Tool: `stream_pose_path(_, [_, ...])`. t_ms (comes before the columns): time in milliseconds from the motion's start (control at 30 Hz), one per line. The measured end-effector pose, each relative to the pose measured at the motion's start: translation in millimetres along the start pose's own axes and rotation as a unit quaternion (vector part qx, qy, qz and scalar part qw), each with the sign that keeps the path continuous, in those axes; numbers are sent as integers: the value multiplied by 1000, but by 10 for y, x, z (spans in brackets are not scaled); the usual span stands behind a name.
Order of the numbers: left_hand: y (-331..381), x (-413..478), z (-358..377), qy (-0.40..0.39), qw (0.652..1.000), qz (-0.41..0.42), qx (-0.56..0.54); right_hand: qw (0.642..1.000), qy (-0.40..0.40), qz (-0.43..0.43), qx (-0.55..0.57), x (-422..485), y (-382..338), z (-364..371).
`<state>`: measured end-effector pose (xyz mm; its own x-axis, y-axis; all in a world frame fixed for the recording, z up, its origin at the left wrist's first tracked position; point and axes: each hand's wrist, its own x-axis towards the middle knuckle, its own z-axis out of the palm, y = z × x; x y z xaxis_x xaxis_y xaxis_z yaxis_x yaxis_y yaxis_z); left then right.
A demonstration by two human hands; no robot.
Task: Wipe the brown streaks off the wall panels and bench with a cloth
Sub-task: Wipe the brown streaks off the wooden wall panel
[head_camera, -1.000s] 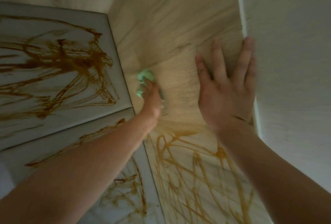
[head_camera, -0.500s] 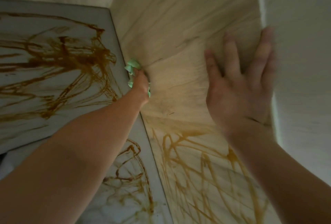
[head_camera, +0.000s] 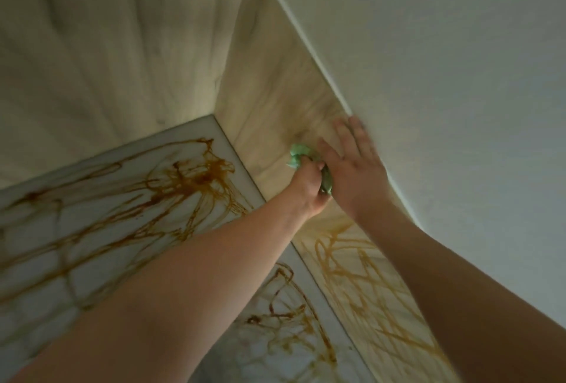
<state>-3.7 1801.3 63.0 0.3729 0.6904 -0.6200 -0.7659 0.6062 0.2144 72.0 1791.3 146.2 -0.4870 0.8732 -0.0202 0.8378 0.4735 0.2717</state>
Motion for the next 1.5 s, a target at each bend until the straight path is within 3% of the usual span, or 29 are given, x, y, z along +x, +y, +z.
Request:
stream_pose_path(133, [552, -284, 291, 34, 996, 30, 71, 973, -64, 96, 198, 1, -53, -412])
stream_pose_path(233, [889, -510, 388, 14, 994, 50, 93, 932, -50, 176, 314, 12, -83, -657])
stream_pose_path(467, [1412, -1664, -32, -29, 987, 32, 155, 849, -43, 278, 448, -135, -453, -1188])
stream_pose_path(667, [1397, -2807, -333, -12, 973, 57, 222, 775, -118, 226, 578, -403, -918, -1347])
stream_pose_path(800, [1082, -3454, -417, 10, 959, 94, 268, 742, -118, 155, 641, -663, -1286, -1571])
stream_pose_path(900, [668, -3833, -451, 58, 949, 101, 292, 671, -140, 145, 713, -930, -1562, -1737])
stream_pose_path(933, [487, -3970, -483, 79, 949, 105, 288, 665, -144, 143, 719, -1085, -1656, -1815])
stream_pose_path(1033, [155, -4278, -581, 121, 942, 126, 288, 702, -122, 131, 690, -1353, -1879, -1937])
stream_pose_path(1167, [-122, -4901, -900, 164, 922, 185, 299, 724, -125, 88, 673, -1770, -2231, -2112])
stream_pose_path(1300, [-269, -5596, -1333, 181, 891, 195, 368, 721, -166, 21, 673, -2053, -2764, -2227])
stream_pose_path(1500, [-783, -6600, -2184, 286, 860, 233, 352, 721, -245, -127, 636, -2582, -3792, -2282])
